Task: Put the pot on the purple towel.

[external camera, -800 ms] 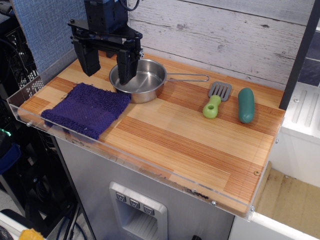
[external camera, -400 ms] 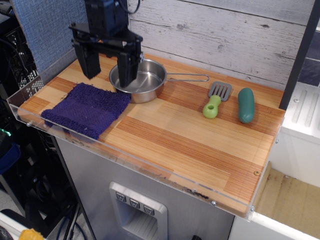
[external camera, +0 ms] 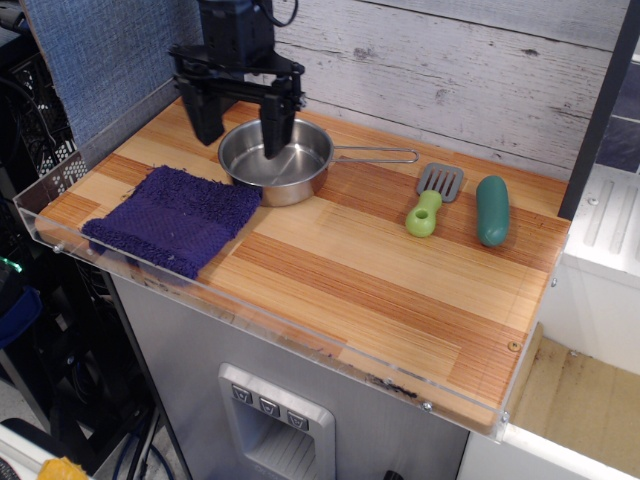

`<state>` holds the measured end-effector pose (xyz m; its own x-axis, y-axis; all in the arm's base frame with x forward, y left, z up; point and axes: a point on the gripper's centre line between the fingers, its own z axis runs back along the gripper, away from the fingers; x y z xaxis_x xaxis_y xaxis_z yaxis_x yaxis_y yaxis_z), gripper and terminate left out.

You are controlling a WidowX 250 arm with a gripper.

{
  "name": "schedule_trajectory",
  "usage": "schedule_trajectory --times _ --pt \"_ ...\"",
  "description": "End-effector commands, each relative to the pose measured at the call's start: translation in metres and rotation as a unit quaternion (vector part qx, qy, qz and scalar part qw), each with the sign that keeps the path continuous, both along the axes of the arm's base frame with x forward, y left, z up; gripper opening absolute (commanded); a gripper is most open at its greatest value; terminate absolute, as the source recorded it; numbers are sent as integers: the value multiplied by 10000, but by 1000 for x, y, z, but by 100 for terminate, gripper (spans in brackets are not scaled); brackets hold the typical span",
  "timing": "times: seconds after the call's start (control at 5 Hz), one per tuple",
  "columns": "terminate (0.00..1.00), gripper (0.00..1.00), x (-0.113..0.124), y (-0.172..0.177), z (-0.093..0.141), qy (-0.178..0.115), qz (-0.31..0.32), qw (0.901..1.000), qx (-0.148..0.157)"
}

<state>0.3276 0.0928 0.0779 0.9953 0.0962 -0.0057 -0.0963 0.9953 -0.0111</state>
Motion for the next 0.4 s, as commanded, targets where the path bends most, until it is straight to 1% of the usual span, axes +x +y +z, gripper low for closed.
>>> schedule_trajectory --times 0.0,0.2 --pt "0 100 9 -10 6 -696 -502 9957 350" --pt "0 100 5 -12 3 -730 -590 9951 324"
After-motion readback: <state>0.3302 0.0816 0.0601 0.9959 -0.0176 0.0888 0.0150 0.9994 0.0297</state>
